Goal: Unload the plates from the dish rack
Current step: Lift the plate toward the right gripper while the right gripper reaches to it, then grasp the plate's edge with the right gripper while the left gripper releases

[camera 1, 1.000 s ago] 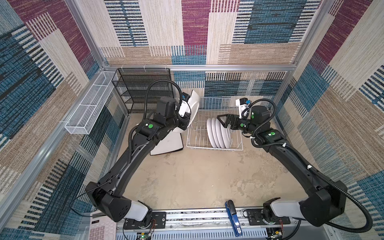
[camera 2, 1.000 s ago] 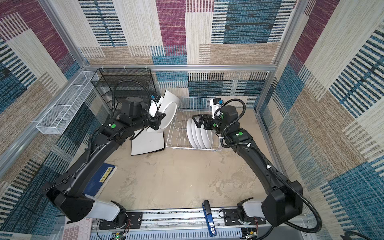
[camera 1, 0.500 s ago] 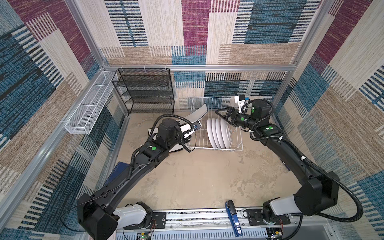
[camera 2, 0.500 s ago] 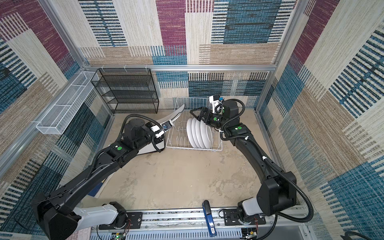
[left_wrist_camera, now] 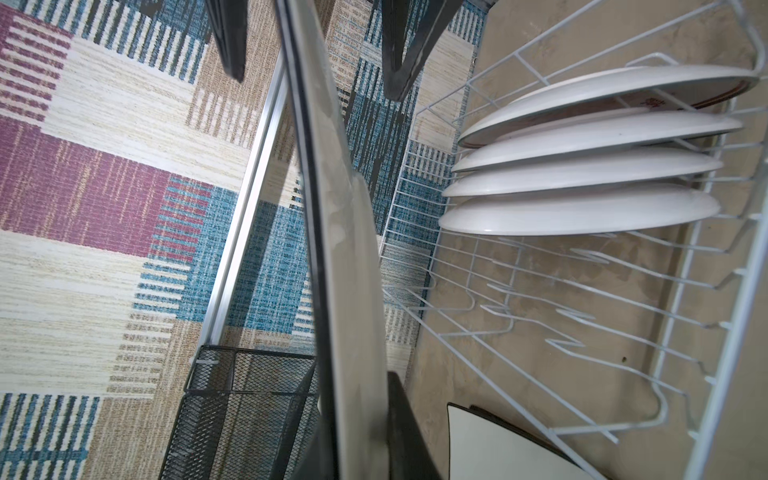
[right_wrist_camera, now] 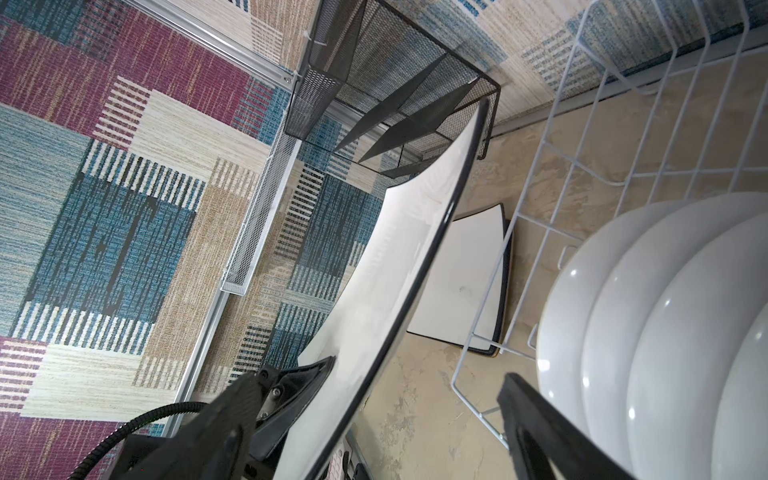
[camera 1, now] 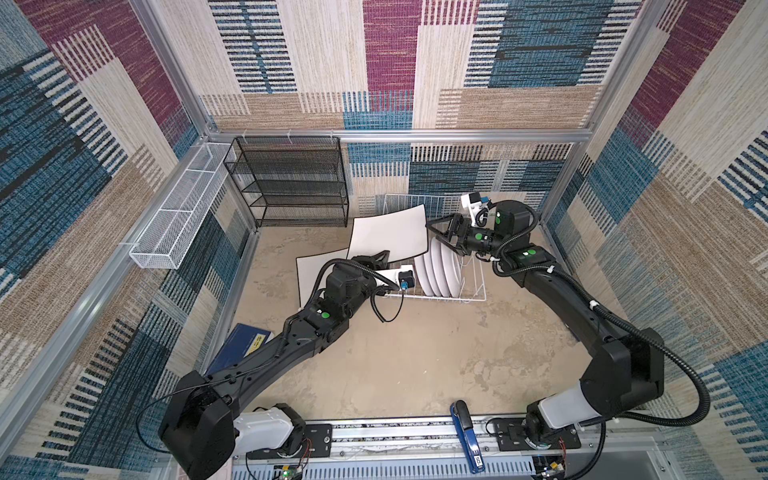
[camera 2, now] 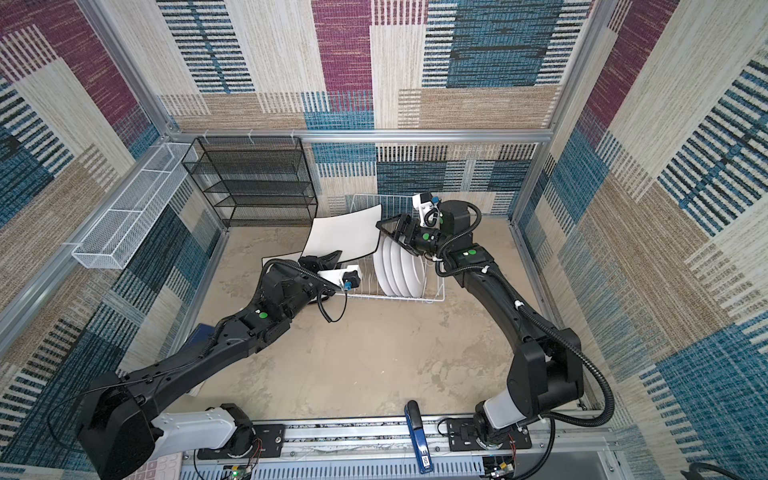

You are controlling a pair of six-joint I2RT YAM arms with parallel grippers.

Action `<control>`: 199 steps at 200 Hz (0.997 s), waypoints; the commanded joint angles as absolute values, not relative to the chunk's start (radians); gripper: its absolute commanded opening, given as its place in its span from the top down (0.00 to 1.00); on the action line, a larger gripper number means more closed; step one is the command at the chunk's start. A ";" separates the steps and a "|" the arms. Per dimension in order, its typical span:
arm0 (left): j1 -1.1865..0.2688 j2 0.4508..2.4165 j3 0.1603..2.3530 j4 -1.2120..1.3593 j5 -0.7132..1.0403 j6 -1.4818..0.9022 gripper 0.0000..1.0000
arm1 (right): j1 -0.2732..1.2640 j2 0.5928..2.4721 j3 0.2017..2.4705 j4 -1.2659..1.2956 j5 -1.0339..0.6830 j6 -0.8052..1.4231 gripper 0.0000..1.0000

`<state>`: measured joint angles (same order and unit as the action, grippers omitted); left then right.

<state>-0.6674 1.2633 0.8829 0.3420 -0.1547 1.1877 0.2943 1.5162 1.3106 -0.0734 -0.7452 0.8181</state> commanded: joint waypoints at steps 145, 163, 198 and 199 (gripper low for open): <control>-0.719 1.368 0.855 0.709 -0.216 1.345 1.00 | 0.364 1.638 1.377 -0.132 -0.753 0.817 0.65; -0.719 1.376 0.855 0.713 -0.222 1.343 1.00 | 0.364 1.638 1.377 -0.135 -0.749 0.815 0.70; -0.719 1.397 0.844 0.770 -0.240 1.342 1.00 | 0.364 1.641 1.376 -0.120 -0.758 0.819 0.83; -0.719 1.397 0.845 0.772 -0.240 1.342 1.00 | 0.364 1.640 1.377 -0.119 -0.758 0.819 0.83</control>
